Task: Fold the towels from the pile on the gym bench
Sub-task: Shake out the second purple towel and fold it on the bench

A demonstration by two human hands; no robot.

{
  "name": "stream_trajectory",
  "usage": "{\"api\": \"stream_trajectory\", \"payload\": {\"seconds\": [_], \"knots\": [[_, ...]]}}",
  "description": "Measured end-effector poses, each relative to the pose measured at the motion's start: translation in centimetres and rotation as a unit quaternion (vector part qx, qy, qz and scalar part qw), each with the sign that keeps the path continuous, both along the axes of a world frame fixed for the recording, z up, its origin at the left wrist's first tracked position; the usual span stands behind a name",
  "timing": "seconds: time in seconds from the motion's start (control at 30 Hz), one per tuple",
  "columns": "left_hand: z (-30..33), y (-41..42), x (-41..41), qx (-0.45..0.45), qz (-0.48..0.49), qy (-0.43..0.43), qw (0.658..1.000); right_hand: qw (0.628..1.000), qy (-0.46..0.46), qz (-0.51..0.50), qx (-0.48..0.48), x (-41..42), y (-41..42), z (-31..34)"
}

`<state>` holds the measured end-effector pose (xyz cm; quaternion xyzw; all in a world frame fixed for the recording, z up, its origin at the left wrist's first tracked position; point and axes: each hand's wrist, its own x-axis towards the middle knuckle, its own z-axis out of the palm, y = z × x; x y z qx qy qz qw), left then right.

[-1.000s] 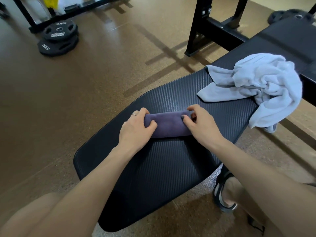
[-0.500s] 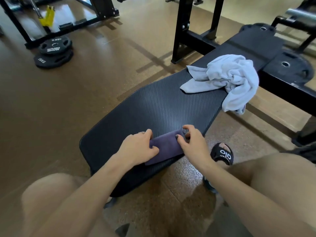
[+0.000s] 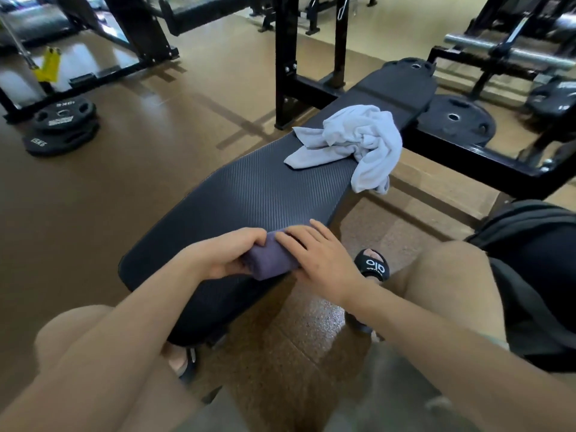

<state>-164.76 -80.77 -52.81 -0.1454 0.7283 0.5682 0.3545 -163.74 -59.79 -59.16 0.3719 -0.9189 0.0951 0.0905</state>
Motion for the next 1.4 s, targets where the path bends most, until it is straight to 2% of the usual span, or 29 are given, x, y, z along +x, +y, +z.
{"api": "stream_trajectory", "payload": {"seconds": [0.1, 0.17, 0.23, 0.3, 0.37, 0.43, 0.5, 0.53, 0.67, 0.7, 0.73, 0.83, 0.9, 0.97, 1.1, 1.17, 1.23, 1.3, 1.4], "knots": [[2.8, 2.0, -0.8, 0.036, 0.001, -0.013, 0.999, 0.999, 0.038, 0.002, -0.024, -0.7, 2.6, 3.4], [4.4, 3.9, -1.7, 0.024, -0.017, 0.01, 1.0, 0.999, 0.044, -0.004, -0.008, -0.7, 4.7, 6.1], [5.7, 6.6, -2.7, -0.056, -0.039, 0.1, 0.993, 0.999, 0.046, -0.018, 0.02, -0.6, 7.4, 9.0], [7.3, 9.7, -3.1, -0.156, -0.07, 0.237, 0.956, 0.998, 0.032, -0.052, 0.034, -0.3, 10.3, 12.2], [9.5, 12.7, -2.7, -0.181, -0.152, 0.382, 0.894, 0.992, 0.011, -0.113, 0.051, -0.4, 13.7, 15.4], [11.7, 15.6, -1.6, -0.229, -0.286, 0.517, 0.773, 0.986, -0.01, -0.153, 0.065, -0.3, 16.9, 18.3], [12.6, 18.7, -0.9, -0.287, -0.363, 0.596, 0.656, 0.985, -0.046, -0.162, 0.047, 0.6, 19.4, 20.5], [12.8, 20.2, -0.9, -0.31, -0.374, 0.614, 0.622, 0.984, -0.058, -0.162, 0.041, 1.1, 20.5, 21.2], [13.0, 24.8, -1.3, -0.382, -0.425, 0.627, 0.53, 0.978, -0.082, -0.189, 0.034, 4.5, 24.7, 21.2], [13.1, 25.6, -1.1, -0.383, -0.435, 0.628, 0.519, 0.977, -0.088, -0.193, 0.033, 5.4, 25.7, 20.8], [13.1, 26.4, -0.8, -0.362, -0.449, 0.626, 0.525, 0.975, -0.098, -0.198, 0.034, 6.2, 26.5, 20.3], [12.8, 28.4, 0.1, -0.272, -0.486, 0.595, 0.58, 0.965, -0.132, -0.219, 0.054, 7.8, 28.8, 19.0], [12.2, 29.6, 0.3, -0.232, -0.504, 0.585, 0.591, 0.963, -0.129, -0.228, 0.061, 8.6, 30.1, 18.4], [11.1, 31.0, 0.0, -0.196, -0.521, 0.587, 0.587, 0.964, -0.12, -0.228, 0.064, 9.1, 31.3, 17.6], [9.4, 33.0, -0.7, -0.208, -0.549, 0.568, 0.576, 0.958, -0.119, -0.245, 0.085, 9.9, 33.7, 15.8], [9.2, 33.5, -0.9, -0.18, -0.546, 0.568, 0.589, 0.955, -0.115, -0.262, 0.071, 10.4, 34.7, 14.9], [9.3, 34.5, -1.0, -0.175, -0.554, 0.536, 0.613, 0.951, -0.122, -0.278, 0.055, 10.5, 35.2, 14.5], [9.2, 36.0, -1.1, -0.18, -0.574, 0.504, 0.62, 0.945, -0.134, -0.295, 0.035, 10.2, 35.4, 14.4], [8.7, 38.2, -1.6, -0.205, -0.593, 0.524, 0.576, 0.936, -0.145, -0.32, 0.028, 9.6, 36.3, 14.5]]}}
